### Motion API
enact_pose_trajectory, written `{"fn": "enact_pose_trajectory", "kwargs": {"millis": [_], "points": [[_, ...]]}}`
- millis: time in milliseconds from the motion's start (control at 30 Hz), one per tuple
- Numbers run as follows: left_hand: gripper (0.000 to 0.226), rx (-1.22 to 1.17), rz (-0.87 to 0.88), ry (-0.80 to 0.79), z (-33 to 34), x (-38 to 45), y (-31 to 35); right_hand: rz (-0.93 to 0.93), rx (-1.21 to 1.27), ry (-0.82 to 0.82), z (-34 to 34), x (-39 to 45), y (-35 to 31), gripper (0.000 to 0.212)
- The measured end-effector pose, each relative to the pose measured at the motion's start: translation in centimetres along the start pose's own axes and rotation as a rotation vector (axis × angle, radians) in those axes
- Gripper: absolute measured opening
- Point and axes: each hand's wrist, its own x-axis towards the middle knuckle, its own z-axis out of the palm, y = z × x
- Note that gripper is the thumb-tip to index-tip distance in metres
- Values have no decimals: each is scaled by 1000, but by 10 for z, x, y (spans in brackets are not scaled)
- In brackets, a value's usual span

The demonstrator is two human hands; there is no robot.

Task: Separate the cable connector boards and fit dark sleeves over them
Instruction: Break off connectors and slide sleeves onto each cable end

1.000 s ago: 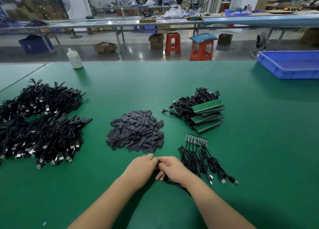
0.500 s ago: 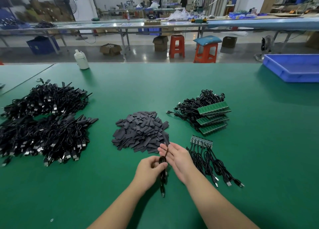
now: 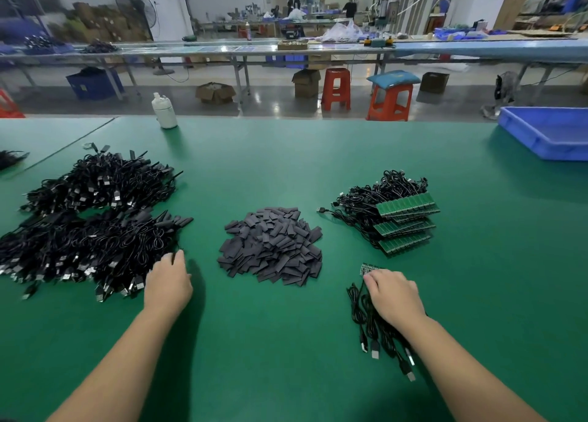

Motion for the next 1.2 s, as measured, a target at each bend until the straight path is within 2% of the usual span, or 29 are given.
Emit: {"fn": "enact_pose_trajectory", "kwargs": {"millis": [100,167,233,300,400,500,600,767,900,1067,1200], "points": [[37,135,65,33,10,-8,3,7,-7,52,-4,1,-1,25],[21,185,87,51,13,-16,8,9,-79,24,-1,2,1,39],[22,168,101,8,18,-19,10,-7,-46,-58,2,3,3,56],[30,92,117,-15,23,-16,9,-13,-2,-116,2,4,3,57],[37,-47,120,-6,25,-13,5,7,22,-89,-2,5,3,53],[32,-124,172,95,22,-16,13,45,230,-82,-8,4,-2,41],[31,-241,287,159,9,-32,50,75,399,-38,-16,3,-9,23],[33,-557,541,-50,-7,-82,151,62,491,-31,-25,1,-20,7],[55,-822,517,-394,-11,-112,219,23,475,-31,-29,-1,-25,6],[30,-842,462,-368,-14,-116,248,12,449,-3,-33,-5,-25,10],[28,-875,403,-402,-12,-112,249,5,439,9,-32,-7,-25,15]]}}
